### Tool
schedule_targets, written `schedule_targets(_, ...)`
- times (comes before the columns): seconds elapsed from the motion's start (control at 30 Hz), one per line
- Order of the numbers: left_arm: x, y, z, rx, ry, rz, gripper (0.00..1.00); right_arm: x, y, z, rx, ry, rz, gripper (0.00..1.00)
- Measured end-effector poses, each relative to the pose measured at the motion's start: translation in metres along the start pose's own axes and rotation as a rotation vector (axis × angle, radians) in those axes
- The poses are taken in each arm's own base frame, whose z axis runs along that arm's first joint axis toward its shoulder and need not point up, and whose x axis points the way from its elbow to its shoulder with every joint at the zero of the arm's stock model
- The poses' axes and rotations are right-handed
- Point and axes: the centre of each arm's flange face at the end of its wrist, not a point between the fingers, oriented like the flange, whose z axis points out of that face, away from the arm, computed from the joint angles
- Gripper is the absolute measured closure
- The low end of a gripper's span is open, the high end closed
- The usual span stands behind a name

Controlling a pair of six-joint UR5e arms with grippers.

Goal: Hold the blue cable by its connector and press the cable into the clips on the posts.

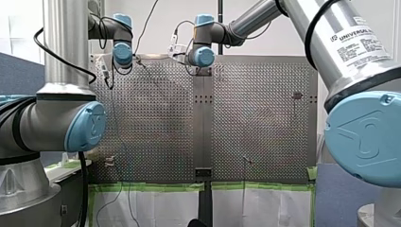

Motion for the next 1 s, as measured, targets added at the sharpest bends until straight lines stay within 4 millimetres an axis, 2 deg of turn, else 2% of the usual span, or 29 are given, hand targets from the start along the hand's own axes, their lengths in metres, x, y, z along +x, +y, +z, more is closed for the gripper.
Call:
schedule_targets(0.27,0.015,0.003,0.019,0.019,0.014,0.000,1.00,-0.001,0.013,0.003,-0.016,0.000,-0.005,1.00)
schedule_targets(0.63,-0.004,0.003,0.038,0.033,-0.037,-0.029,1.00,-0.013,0.035,0.011,-0.044,-0.011,-0.014,1.00)
schedule_targets(0.77,-0.004,0.008,0.045,0.030,-0.042,-0.041,1.00,-0.021,0.040,0.017,-0.040,-0.017,-0.016,1.00)
schedule_targets(1.0,0.000,0.010,0.059,0.043,-0.035,-0.042,1.00,-0.016,0.052,0.026,-0.048,-0.002,-0.018,1.00)
